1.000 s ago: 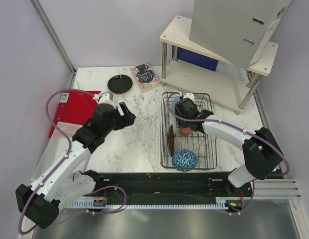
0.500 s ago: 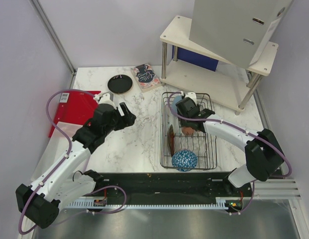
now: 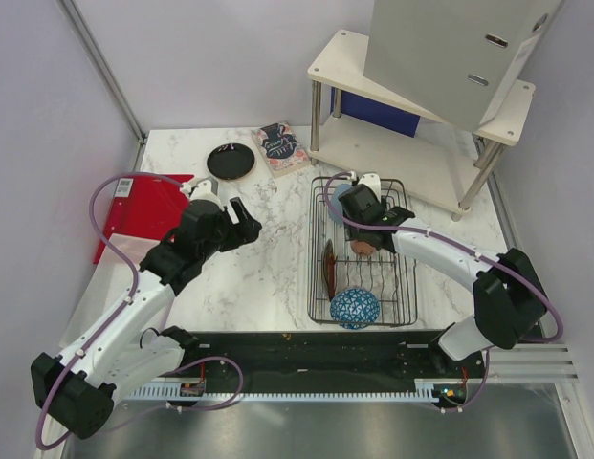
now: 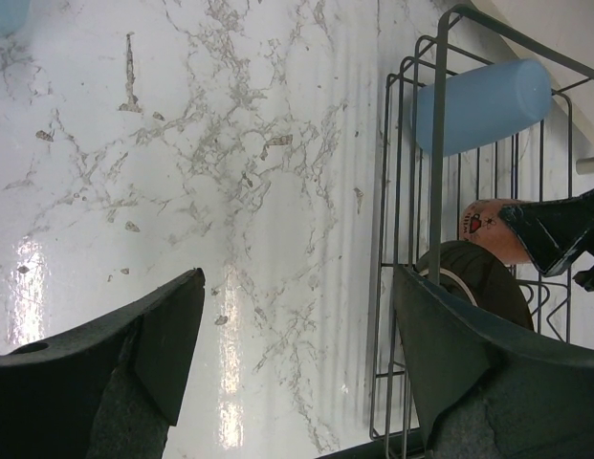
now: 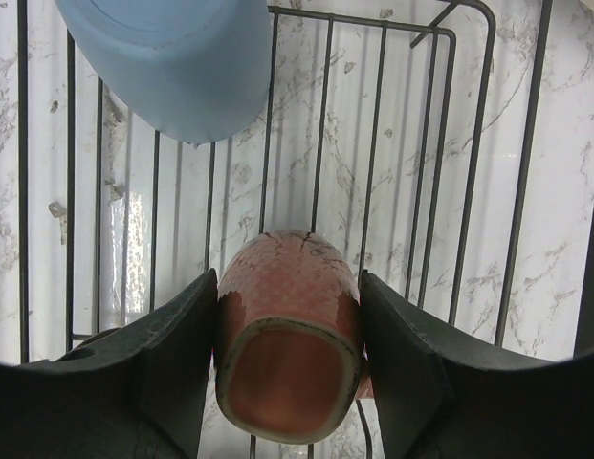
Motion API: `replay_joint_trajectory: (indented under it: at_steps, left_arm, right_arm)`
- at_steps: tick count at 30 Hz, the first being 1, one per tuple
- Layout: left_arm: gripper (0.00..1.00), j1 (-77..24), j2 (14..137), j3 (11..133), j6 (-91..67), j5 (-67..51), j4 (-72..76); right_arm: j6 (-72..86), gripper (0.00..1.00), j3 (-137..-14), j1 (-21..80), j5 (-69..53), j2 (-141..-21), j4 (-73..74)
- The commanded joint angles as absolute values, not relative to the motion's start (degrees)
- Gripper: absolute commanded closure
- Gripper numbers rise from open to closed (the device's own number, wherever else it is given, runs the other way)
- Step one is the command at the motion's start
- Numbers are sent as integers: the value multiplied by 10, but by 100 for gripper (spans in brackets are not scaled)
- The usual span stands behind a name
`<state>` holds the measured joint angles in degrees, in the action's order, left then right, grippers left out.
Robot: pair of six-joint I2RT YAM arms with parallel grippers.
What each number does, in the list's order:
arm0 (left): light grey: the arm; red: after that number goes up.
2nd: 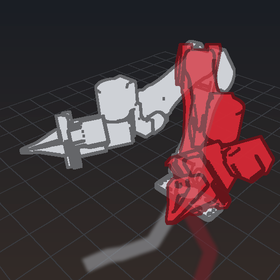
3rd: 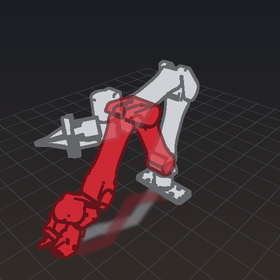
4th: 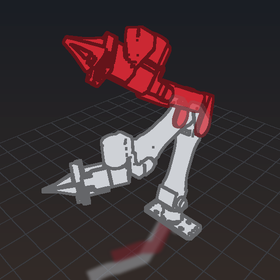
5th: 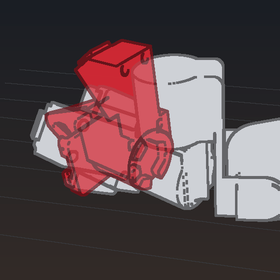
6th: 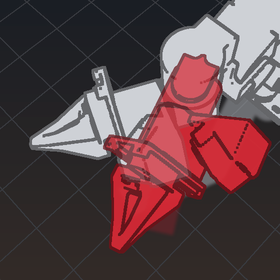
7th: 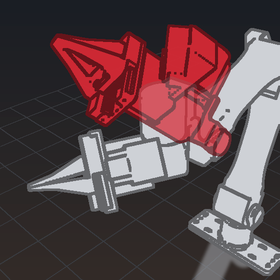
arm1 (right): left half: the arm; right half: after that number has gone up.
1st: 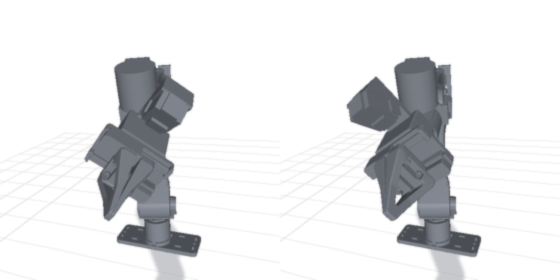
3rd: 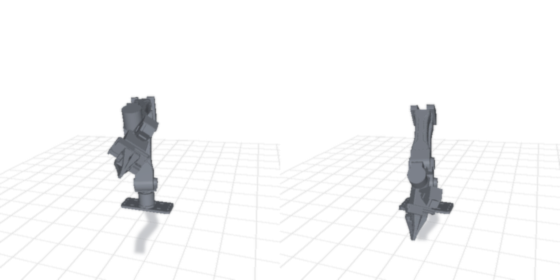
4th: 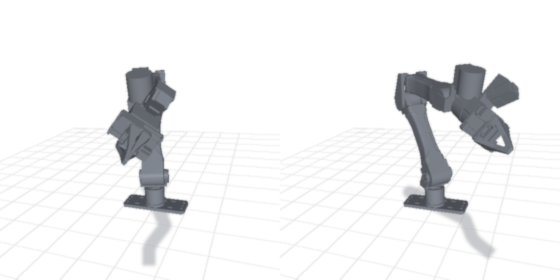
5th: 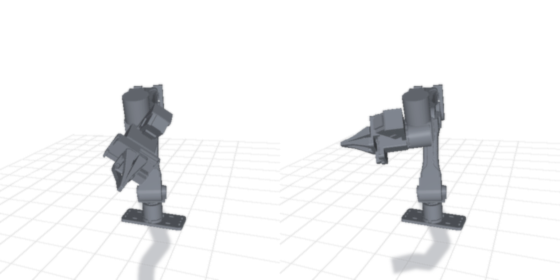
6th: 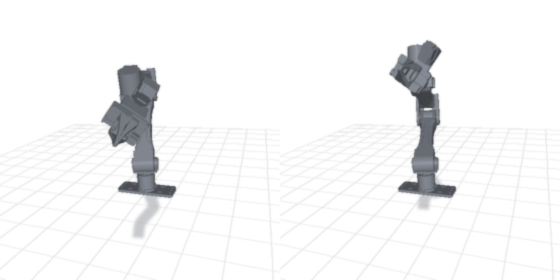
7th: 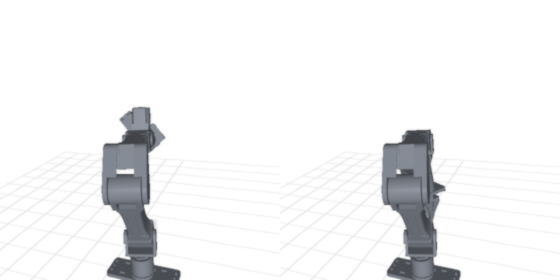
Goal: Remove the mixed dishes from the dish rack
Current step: Pick up the cup from the dish rack.
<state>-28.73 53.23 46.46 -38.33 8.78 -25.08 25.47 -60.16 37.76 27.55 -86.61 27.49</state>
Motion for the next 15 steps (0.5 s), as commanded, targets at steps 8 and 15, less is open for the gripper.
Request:
replay_joint_trajectory:
  at_steps: [8, 15]
  left_arm:
    - [14, -289, 532, 461, -401, 82, -221]
    - [14, -289, 533, 446, -417, 47, -180]
  right_arm:
    - [257, 100, -686, 376, 294, -771, 311]
    - [286, 100, -668, 369, 253, -702, 311]
